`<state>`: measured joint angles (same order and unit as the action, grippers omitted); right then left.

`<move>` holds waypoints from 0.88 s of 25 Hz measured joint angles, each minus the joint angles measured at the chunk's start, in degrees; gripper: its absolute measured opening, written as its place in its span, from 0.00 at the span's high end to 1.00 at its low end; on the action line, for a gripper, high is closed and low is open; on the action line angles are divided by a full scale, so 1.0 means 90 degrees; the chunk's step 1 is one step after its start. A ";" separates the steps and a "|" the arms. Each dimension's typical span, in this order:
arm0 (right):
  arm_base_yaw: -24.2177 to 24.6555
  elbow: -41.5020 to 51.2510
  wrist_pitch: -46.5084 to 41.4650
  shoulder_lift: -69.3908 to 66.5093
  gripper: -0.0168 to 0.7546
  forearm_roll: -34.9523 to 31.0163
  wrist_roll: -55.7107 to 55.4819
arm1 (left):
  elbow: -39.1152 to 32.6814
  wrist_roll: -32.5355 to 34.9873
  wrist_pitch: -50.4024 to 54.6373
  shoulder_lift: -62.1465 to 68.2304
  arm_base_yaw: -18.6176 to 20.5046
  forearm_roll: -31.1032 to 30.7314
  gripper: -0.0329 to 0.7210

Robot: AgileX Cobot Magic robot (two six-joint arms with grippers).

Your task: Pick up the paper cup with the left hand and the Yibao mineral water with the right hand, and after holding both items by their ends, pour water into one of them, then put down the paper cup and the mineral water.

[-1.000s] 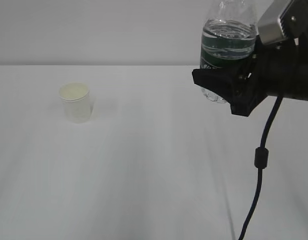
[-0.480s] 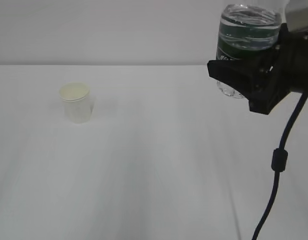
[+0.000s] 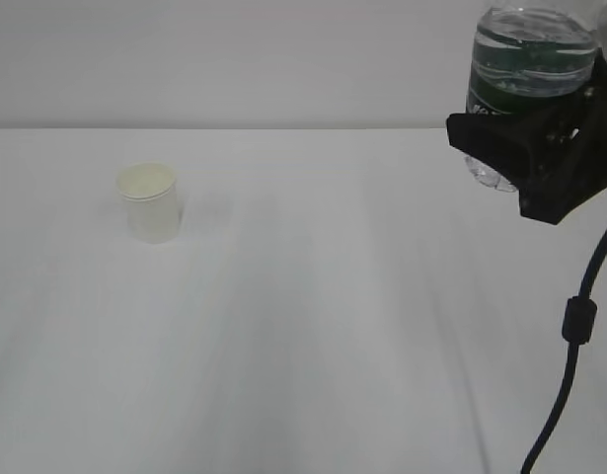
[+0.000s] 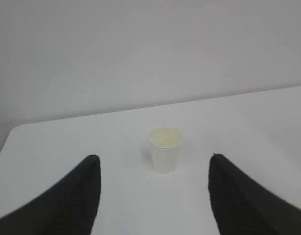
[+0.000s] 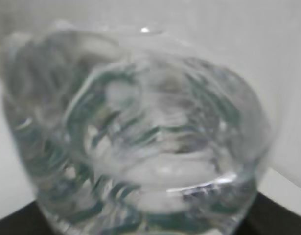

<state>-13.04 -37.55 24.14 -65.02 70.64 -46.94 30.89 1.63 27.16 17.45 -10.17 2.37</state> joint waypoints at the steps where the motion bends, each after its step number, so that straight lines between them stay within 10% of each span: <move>1: 0.0000 0.0000 -0.0077 0.0028 0.41 -0.0020 0.0000 | 0.0000 0.0000 0.0000 0.0000 0.0000 0.0000 0.31; 22: 0.0000 0.0024 -0.0257 0.0070 0.43 -0.0248 -0.0338 | 0.0000 0.0000 0.0000 0.0000 0.0000 0.0011 0.32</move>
<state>-13.04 -37.34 21.83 -64.39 68.41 -49.98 30.89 1.63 27.16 17.45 -10.17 2.47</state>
